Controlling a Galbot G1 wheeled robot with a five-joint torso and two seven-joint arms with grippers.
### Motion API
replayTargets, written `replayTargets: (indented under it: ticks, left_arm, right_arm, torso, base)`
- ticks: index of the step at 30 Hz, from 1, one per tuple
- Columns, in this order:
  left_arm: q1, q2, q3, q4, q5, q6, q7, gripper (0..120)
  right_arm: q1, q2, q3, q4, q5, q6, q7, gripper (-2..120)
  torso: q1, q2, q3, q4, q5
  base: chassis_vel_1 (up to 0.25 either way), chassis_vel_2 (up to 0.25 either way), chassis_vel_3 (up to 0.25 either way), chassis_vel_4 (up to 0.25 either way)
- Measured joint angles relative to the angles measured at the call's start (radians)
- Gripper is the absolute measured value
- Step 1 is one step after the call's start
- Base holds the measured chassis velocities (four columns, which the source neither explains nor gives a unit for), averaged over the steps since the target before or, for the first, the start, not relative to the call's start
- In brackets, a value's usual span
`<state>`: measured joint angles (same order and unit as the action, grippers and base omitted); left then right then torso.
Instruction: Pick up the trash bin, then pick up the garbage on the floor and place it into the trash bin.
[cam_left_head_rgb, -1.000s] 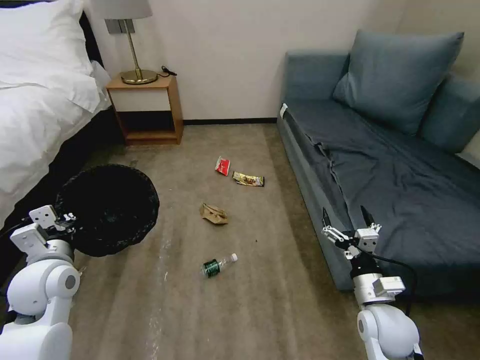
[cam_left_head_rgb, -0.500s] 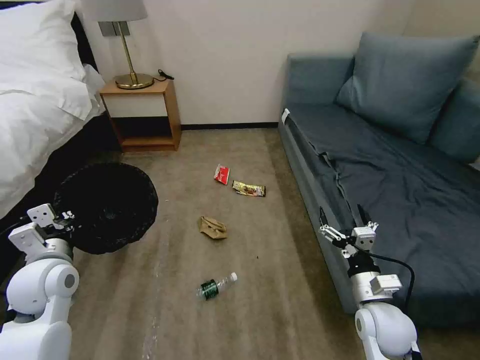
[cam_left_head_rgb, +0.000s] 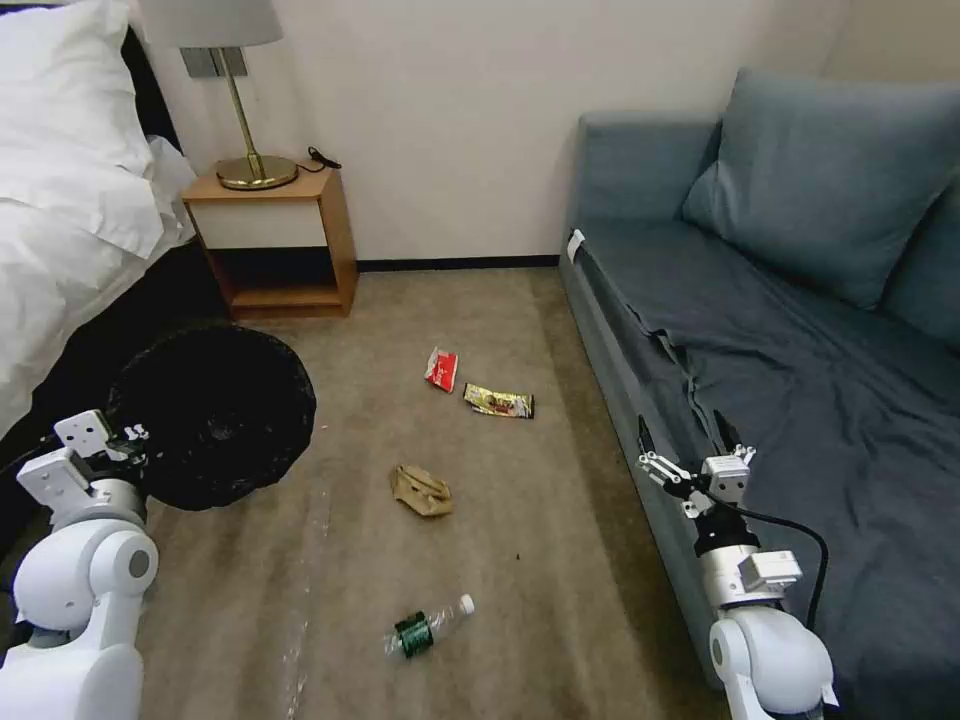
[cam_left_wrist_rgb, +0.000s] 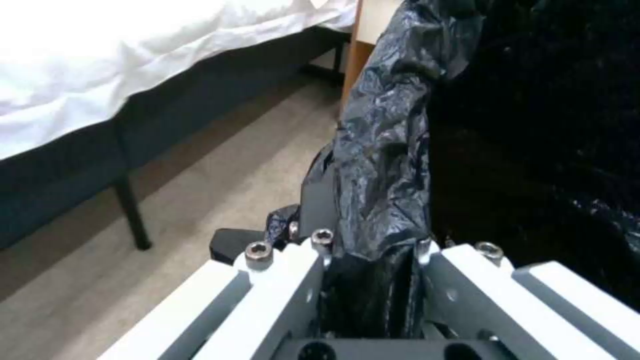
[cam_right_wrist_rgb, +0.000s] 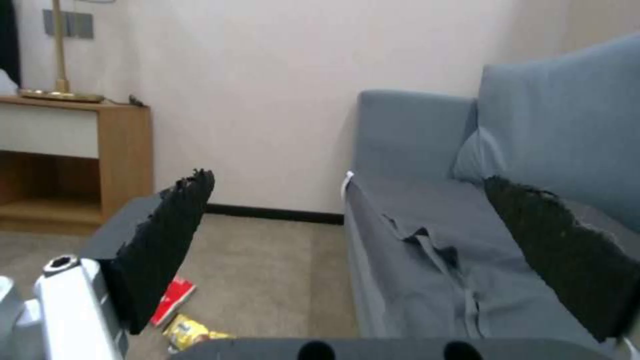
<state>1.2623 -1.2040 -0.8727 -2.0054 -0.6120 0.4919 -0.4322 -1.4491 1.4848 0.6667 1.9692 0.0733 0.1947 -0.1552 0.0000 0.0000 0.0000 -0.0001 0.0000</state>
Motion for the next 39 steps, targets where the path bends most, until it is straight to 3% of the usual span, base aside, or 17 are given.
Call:
replayTargets:
  ticks: [11,14,18,20,21,23,24,26,27,29,30,33,36,39]
  left_arm:
    - [0.004,-0.004,-0.001,0.008,-0.002,-0.009,-0.002,2]
    - [-0.006,-0.008,0.011,0.009,-0.026,0.006,-0.008,2]
    - [-0.011,-0.007,0.015,0.01,-0.032,0.016,-0.012,2]
    - [-0.017,-0.008,0.019,0.011,-0.031,0.03,-0.017,2]
    - [-0.017,-0.008,0.019,0.011,-0.031,0.03,-0.017,2]
    - [-0.02,-0.021,0.026,0.012,-0.009,0.044,-0.023,2]
    - [-0.02,-0.021,0.026,0.012,-0.009,0.044,-0.023,2]
    - [-0.023,-0.054,0.04,0.005,0.02,0.058,-0.028,2]
    - [-0.023,-0.054,0.04,0.005,0.02,0.058,-0.028,2]
    - [-0.025,-0.079,0.053,-0.006,0.034,0.071,-0.035,2]
    - [-0.025,-0.079,0.053,-0.006,0.034,0.071,-0.035,2]
    - [-0.027,-0.088,0.061,-0.015,0.048,0.078,-0.038,2]
    - [-0.028,-0.088,0.061,-0.018,0.051,0.08,-0.039,2]
    - [-0.021,-0.088,0.055,-0.023,0.063,0.08,-0.039,2]
  right_arm:
    - [0.035,-0.055,-0.054,-0.048,-0.044,0.06,-0.018,100]
    - [0.105,-0.145,-0.114,-0.099,-0.039,0.057,-0.088,100]
    - [0.164,-0.208,-0.154,-0.147,-0.026,0.057,-0.155,100]
    - [0.258,-0.317,-0.22,-0.227,-0.01,0.072,-0.263,100]
    - [0.258,-0.317,-0.22,-0.227,-0.01,0.072,-0.263,100]
    - [0.38,-0.45,-0.338,-0.334,0.017,0.093,-0.387,100]
    - [0.38,-0.45,-0.338,-0.334,0.017,0.093,-0.387,100]
    - [0.494,-0.525,-0.507,-0.433,0.038,0.097,-0.48,100]
    - [0.494,-0.525,-0.507,-0.433,0.038,0.097,-0.48,100]
    - [0.594,-0.546,-0.68,-0.507,0.046,0.099,-0.516,100]
    - [0.594,-0.546,-0.68,-0.507,0.046,0.099,-0.516,100]
    - [0.73,-0.538,-0.891,-0.573,0.066,0.098,-0.528,100]
    - [0.784,-0.53,-0.974,-0.596,0.079,0.096,-0.529,100]
    - [0.908,-0.497,-1.211,-0.674,0.146,0.089,-0.53,100]
  torso:
    - [0.0,0.0,0.0,0.0,0.0001]
    - [0.0,0.0,0.0,0.0,0.0002]
    - [0.0,0.0,0.0,0.0,0.0]
    - [0.0,0.0,0.0,0.0002,0.0004]
    - [0.0,0.0,0.0,0.0002,0.0004]
    - [0.0,0.0,0.0,0.0001,-0.0001]
    - [0.0,0.0,0.0,0.0001,-0.0001]
    - [0.0,0.0,0.0,0.0001,-0.0001]
    - [0.0,0.0,0.0,0.0001,-0.0001]
    - [0.0,0.0,0.0,-0.0002,0.0002]
    - [0.0,0.0,0.0,-0.0002,0.0002]
    - [0.0,0.0,0.0,0.0001,0.0001]
    - [0.0,0.0,0.0,0.0001,-0.0001]
    - [0.0,0.0,0.0,0.0002,-0.0002]
  base:
    - [-0.134,0.129,0.122,-0.134]
    - [-0.025,0.026,0.016,-0.014]
    - [0.0,0.0,0.0,0.0]
    - [0.0,0.0,0.0,0.0]
    - [0.0,0.0,0.0,0.0]
    - [0.0,0.0,0.0,0.0]
    - [0.0,0.0,0.0,0.0]
    - [0.0,0.0,0.0,0.0]
    - [0.0,0.0,0.0,0.0]
    - [0.0,0.0,0.0,0.0]
    - [0.0,0.0,0.0,0.0]
    - [0.0,0.0,0.0,0.0]
    - [0.0,0.0,0.0,0.0]
    - [0.0,0.0,0.0,0.0]
